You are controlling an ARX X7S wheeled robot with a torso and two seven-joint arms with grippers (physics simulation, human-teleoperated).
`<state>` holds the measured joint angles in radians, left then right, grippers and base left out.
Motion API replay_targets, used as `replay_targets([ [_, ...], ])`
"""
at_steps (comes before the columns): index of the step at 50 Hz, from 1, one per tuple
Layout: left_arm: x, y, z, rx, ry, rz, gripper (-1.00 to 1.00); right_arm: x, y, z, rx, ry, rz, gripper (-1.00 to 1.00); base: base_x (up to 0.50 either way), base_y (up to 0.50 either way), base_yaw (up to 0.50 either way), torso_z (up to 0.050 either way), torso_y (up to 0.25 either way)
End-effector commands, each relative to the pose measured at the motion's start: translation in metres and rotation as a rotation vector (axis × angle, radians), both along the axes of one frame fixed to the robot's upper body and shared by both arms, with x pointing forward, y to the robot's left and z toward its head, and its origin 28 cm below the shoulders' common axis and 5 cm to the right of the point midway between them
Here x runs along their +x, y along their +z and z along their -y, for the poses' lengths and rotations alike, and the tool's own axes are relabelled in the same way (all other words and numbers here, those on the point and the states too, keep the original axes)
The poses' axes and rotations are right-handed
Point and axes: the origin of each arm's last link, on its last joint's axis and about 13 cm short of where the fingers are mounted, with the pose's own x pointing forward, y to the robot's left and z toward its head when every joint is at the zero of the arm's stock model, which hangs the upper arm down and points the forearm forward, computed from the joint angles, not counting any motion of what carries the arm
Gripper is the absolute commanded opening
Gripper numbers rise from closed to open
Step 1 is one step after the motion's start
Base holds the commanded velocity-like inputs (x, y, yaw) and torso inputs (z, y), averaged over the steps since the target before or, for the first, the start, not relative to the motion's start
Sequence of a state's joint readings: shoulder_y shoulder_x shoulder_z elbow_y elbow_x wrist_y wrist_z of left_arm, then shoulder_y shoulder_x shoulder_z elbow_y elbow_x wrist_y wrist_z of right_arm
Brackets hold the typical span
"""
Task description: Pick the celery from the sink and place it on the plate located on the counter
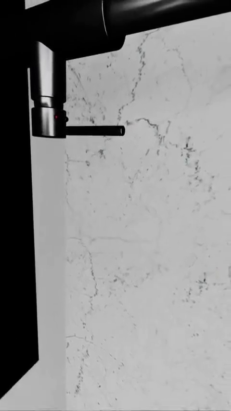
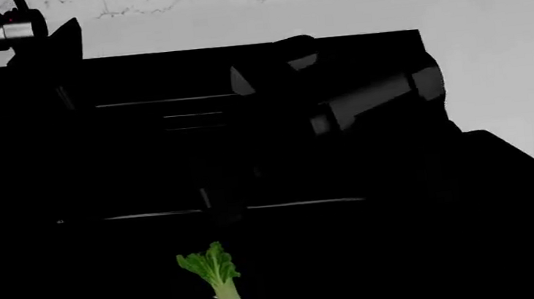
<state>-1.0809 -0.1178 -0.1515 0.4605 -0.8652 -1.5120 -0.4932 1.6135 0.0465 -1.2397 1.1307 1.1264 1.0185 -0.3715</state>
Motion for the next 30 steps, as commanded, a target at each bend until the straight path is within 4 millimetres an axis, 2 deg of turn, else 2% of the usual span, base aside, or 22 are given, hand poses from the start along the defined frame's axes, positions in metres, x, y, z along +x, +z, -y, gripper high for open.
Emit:
replay_targets([
  [1,0.000,-0.001,0.000,0.004,-0.003,0.008,1.00,0.002,-0.024,0.001,-0.001,0.023,-0.056,1.00,0.00,0.00,0.00,0.000,0.000],
  [30,0.001,-0.001,-0.004,-0.016,-0.006,0.007,1.00,-0.005,-0.067,-0.002,0.019,0.085,-0.161,1.00,0.00,0.00,0.00,0.000,0.000],
])
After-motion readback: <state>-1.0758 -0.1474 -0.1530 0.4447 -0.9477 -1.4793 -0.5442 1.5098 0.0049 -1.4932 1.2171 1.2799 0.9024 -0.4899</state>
